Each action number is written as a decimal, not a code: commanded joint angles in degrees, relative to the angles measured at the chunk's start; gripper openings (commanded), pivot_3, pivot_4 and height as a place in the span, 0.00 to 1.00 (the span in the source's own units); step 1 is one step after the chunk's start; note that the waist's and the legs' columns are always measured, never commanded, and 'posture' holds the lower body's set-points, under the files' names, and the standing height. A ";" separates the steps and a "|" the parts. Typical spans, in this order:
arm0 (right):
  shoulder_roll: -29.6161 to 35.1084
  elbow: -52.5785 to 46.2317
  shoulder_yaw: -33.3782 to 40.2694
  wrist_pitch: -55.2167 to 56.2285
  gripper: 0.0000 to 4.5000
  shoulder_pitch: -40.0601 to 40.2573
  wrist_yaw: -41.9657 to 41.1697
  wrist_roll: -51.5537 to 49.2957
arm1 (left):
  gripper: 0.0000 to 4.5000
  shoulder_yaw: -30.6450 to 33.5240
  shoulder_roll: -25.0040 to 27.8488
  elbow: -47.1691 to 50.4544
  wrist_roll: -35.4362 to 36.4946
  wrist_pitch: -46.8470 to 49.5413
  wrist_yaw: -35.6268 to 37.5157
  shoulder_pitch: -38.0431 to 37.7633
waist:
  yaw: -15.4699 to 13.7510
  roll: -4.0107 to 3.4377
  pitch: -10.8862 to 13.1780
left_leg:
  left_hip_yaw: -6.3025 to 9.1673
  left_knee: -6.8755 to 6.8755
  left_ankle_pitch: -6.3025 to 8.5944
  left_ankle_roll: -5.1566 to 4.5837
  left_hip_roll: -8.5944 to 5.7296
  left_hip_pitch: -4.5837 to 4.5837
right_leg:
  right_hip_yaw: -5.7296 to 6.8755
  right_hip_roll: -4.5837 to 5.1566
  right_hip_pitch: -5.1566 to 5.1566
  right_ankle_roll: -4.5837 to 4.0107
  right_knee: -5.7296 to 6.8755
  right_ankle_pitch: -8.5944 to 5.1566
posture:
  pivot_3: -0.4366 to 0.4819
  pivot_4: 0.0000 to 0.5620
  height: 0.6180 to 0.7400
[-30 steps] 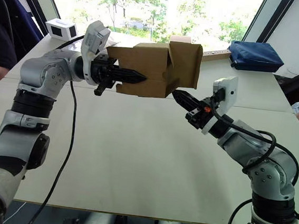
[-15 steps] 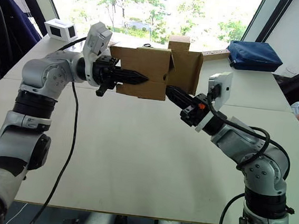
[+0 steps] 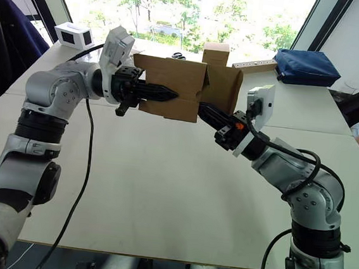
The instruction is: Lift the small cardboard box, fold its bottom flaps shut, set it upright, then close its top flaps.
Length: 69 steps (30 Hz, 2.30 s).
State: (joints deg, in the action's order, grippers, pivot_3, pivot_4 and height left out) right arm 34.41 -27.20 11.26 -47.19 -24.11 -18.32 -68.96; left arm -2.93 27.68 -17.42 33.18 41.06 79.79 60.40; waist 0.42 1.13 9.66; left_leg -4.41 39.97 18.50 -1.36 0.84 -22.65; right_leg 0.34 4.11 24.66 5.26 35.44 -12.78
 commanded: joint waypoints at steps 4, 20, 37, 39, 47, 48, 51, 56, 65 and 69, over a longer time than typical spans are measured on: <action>9.58 -2.91 15.39 -2.80 0.00 6.77 0.11 -20.69 | 0.00 2.72 0.97 0.64 1.18 -0.92 -0.22 0.86 | 0.07 0.00 0.00 | 0.00 0.00 0.02 -0.04 -0.01 -0.06 | 0.01 0.03 0.00 0.03 -0.10 0.02 | 0.48 0.27 1.00; 6.17 23.29 4.04 9.02 0.00 -4.17 -5.77 7.52 | 0.00 3.44 1.22 6.87 4.59 2.60 -1.06 -0.63 | 0.62 -0.05 0.02 | -0.18 0.02 0.02 -0.04 0.00 0.12 | -0.11 -0.02 -0.03 0.06 -0.02 0.04 | 0.48 0.27 1.00; -4.39 7.50 5.74 1.95 0.00 -2.39 -3.37 -6.61 | 0.00 4.11 1.24 6.43 5.46 3.37 -4.20 -1.47 | 0.26 -0.12 0.06 | -0.08 0.05 0.01 -0.01 -0.01 -0.03 | -0.06 0.03 0.03 0.18 0.00 0.11 | 0.48 0.27 1.00; -4.79 7.26 5.76 2.02 0.00 -2.39 -2.79 -7.06 | 0.00 4.18 1.13 6.11 5.42 3.20 -4.44 -1.29 | 0.26 -0.12 0.06 | -0.08 0.05 0.00 0.00 -0.01 -0.01 | -0.06 0.02 0.03 0.18 0.02 0.11 | 0.48 0.27 1.00; -12.84 6.96 4.39 5.17 0.00 -1.82 0.16 -7.49 | 0.00 4.98 0.53 6.20 6.79 4.22 -5.50 -0.76 | 0.34 -0.14 0.06 | -0.08 0.03 0.00 0.00 0.01 0.00 | -0.06 -0.02 0.05 0.19 0.08 0.12 | 0.48 0.27 1.00; -13.00 6.44 4.07 5.00 0.00 -1.91 -0.07 -7.72 | 0.00 4.98 0.49 6.35 6.83 4.28 -5.64 -0.75 | 0.34 -0.14 0.06 | -0.09 0.04 0.00 0.00 0.01 0.00 | -0.06 -0.02 0.05 0.19 0.09 0.12 | 0.48 0.27 1.00; -13.04 5.68 3.07 4.49 0.00 -2.37 -0.37 -7.61 | 0.00 5.06 0.35 6.40 7.09 4.54 -5.96 -0.35 | 0.27 -0.14 0.06 | -0.08 0.03 0.00 0.00 0.01 0.00 | -0.06 -0.02 0.05 0.19 0.09 0.12 | 0.48 0.27 1.00; -15.20 7.49 4.11 6.44 0.00 -2.27 0.42 -8.12 | 0.00 4.97 0.44 5.30 6.92 4.15 -5.78 0.25 | 0.31 -0.14 0.06 | -0.08 0.04 0.00 0.00 0.01 0.00 | -0.06 -0.01 0.05 0.19 0.08 0.12 | 0.48 0.27 1.00; -17.30 7.66 6.10 7.35 0.50 -0.85 1.38 -12.28 | 0.00 5.21 0.99 4.76 7.15 4.56 -5.18 0.79 | 0.35 -0.14 0.06 | -0.08 0.03 0.00 0.00 0.01 0.01 | -0.06 -0.02 0.05 0.19 0.09 0.12 | 0.48 0.27 1.00; -17.59 7.12 5.97 7.85 0.50 -0.24 1.92 -13.04 | 0.00 5.31 1.15 4.13 6.99 4.58 -5.07 1.10 | 0.36 -0.14 0.06 | -0.08 0.03 0.00 0.00 0.01 0.01 | -0.06 -0.02 0.05 0.19 0.09 0.12 | 0.48 0.27 1.00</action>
State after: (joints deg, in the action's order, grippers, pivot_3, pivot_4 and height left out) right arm 17.27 -17.77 16.36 -40.33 -24.40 -16.62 -80.25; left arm 0.94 28.16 -13.50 39.30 45.76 74.50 59.50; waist 0.78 0.99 9.72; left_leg -4.49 40.00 18.50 -1.35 0.85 -22.64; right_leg 0.28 4.09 24.71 5.45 35.53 -12.66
